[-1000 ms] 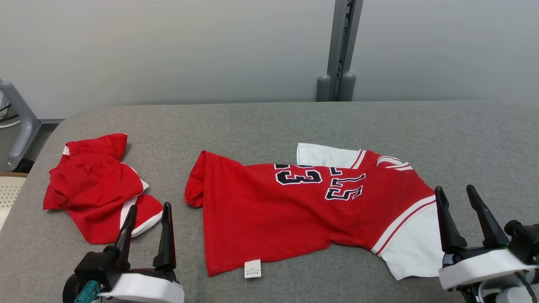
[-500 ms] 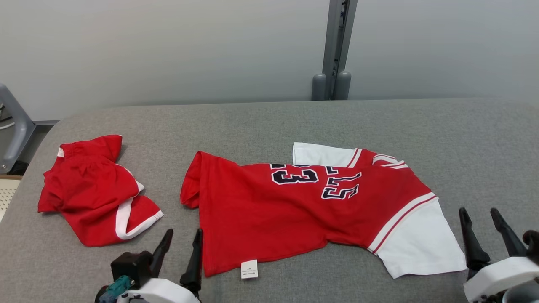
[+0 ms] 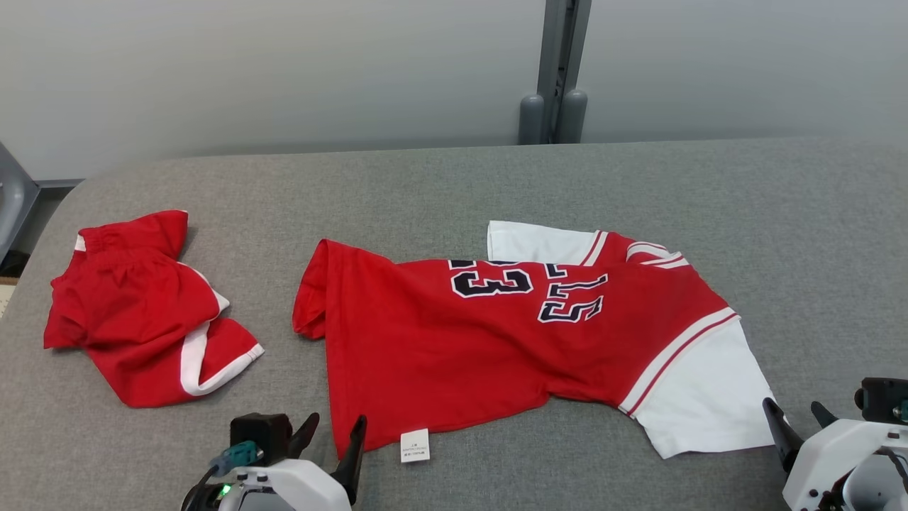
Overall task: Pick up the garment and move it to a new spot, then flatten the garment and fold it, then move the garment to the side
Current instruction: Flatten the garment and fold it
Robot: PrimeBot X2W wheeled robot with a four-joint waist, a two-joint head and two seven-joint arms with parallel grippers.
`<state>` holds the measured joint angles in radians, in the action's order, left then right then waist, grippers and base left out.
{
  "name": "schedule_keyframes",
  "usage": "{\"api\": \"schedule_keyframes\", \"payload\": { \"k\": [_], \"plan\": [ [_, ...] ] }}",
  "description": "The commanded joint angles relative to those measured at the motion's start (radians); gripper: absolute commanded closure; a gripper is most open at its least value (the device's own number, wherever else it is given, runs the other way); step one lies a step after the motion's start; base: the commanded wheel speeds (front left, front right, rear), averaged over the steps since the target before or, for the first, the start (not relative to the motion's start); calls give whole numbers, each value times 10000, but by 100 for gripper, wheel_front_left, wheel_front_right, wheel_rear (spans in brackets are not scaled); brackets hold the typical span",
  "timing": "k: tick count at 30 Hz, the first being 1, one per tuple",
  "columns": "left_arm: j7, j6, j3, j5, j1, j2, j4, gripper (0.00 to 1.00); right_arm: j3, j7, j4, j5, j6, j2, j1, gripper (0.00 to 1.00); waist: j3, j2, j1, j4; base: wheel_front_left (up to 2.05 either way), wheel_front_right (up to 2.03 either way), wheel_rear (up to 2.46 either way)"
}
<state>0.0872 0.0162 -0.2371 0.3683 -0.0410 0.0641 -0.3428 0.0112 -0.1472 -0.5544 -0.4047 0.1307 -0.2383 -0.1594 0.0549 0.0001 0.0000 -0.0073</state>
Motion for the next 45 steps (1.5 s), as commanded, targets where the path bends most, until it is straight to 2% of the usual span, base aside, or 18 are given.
{"api": "schedule_keyframes", "payload": {
  "k": [1,5,8,15,16,17,18,20,21,22,30,35,40,45],
  "plan": [
    [66,-65,-30,-69,-239,62,-84,0,6,-37,-84,-39,3,-50,-87,0,71,-1,0,63,0,0,0],
    [552,-218,-135,13,-470,37,-615,0,77,-81,-378,-91,3,-43,-285,0,154,-1,0,82,0,0,0],
    [781,-493,-141,110,-744,-17,-1085,0,287,-208,-719,-191,3,31,-508,0,231,-1,0,39,0,0,0],
    [953,-338,-392,564,-871,-83,-1593,0,684,-361,-1183,-517,3,-8,-652,0,313,-1,0,36,0,0,0],
    [1000,-378,-419,606,-872,-87,-1669,0,728,-359,-1236,-565,3,-13,-658,2,315,-1,0,37,0,0,0],
    [1021,-373,-458,657,-875,-91,-1735,0,787,-376,-1291,-597,3,-7,-675,16,315,-1,0,39,0,0,0],
    [1015,-360,-473,692,-870,-95,-1770,28,850,-391,-1329,-654,4,8,-682,36,315,-1,0,40,0,0,0],
    [1103,-285,-572,784,-865,-112,-1870,91,969,-386,-1388,-743,4,39,-703,72,310,-1,0,45,0,0,0],
    [1059,-269,-591,821,-870,-116,-1876,100,1012,-333,-1399,-759,3,31,-728,87,306,-1,0,50,0,0,0],
    [1016,-267,-608,855,-876,-116,-1875,100,1061,-260,-1404,-797,3,16,-750,100,296,-1,0,55,0,0,0],
    [463,-387,-444,1022,-765,-66,-1337,100,1012,756,-1079,-1021,3,-66,-814,100,34,-1,0,87,0,0,0],
    [504,-306,-365,1183,-442,95,-635,100,934,1130,-502,-1296,3,-56,-483,100,-179,-1,0,97,0,0,0],
    [769,-452,-236,1262,-136,414,467,100,746,1447,649,-1753,3,5,-211,100,-276,-1,0,47,0,0,0],
    [1315,-296,-281,1072,-722,976,1360,100,767,1367,1629,-2362,3,161,-665,100,-86,-1,0,-101,0,0,0]
  ]
}}
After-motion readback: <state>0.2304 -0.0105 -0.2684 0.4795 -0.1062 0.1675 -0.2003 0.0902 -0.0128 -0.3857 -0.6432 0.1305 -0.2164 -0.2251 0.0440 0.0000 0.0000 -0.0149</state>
